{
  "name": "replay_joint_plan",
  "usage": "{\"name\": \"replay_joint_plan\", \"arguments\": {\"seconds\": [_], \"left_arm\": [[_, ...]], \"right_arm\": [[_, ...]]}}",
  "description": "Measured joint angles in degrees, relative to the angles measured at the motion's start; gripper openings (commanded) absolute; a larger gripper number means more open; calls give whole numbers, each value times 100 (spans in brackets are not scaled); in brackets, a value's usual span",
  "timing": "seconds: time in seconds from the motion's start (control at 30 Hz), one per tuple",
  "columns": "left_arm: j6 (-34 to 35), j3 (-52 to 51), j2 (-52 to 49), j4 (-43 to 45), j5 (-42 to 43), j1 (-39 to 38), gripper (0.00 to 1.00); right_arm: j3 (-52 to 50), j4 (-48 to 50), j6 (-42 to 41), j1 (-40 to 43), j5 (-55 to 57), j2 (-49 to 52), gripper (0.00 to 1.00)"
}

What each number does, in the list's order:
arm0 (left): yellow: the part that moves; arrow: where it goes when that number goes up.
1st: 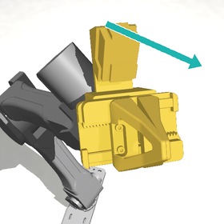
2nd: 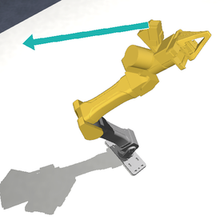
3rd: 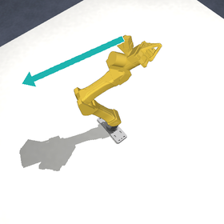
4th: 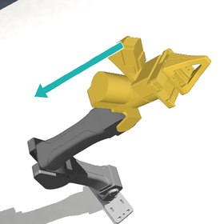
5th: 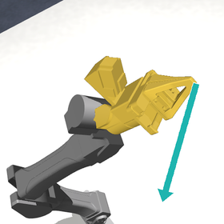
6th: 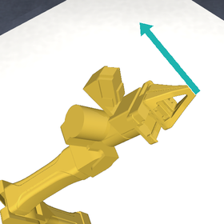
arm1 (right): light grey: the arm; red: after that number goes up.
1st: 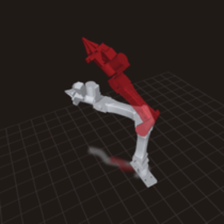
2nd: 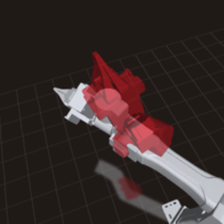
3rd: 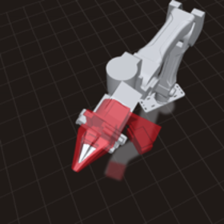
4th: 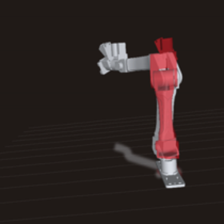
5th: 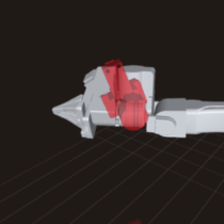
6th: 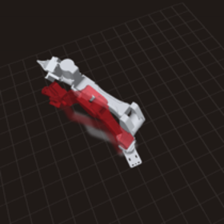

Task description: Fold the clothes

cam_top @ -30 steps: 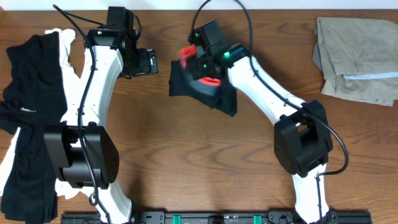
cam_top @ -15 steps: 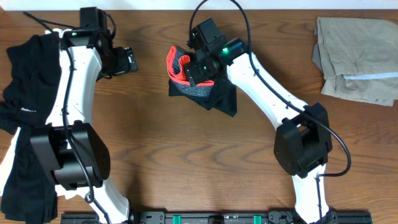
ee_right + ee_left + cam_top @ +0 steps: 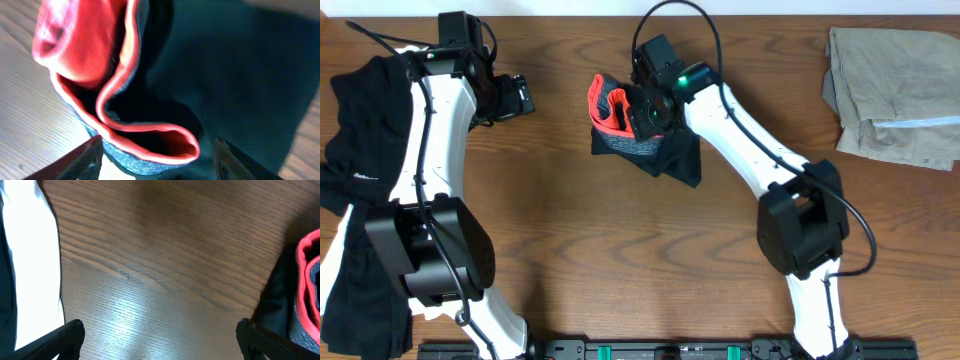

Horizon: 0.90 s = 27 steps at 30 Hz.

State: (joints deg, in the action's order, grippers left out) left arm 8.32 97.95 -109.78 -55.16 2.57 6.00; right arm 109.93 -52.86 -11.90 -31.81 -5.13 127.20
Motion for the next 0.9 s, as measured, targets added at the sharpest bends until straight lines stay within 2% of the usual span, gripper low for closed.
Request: {"name": "replay_joint_plan", "arguments": {"seconds": [0.2,0.33,0.4,0.43,0.77,0.83,0.9], "left_arm": [[-39,0,0,2,0,0,98],[-55,0,0,4,0,0,98],[-63,0,0,4,0,0,98],[-63,0,0,4,0,0,98],[-63,0,0,33,0,0,98],[-63,0,0,44,0,0,98],[-63,0,0,57,0,0,98]], "right_arm": [[-46,-114,4,0,-120,125,50],[-46,-98,59,0,-229,133,16],[-48,-42,107,-2,-404,144,4],[-48,-11,109,-2,-481,146,1],[-50,682,72,-396,-1246,177,1],[-50,752,2,-503,-1290,177,7],[-50,748,-116,-581,-1266,177,18]]}}
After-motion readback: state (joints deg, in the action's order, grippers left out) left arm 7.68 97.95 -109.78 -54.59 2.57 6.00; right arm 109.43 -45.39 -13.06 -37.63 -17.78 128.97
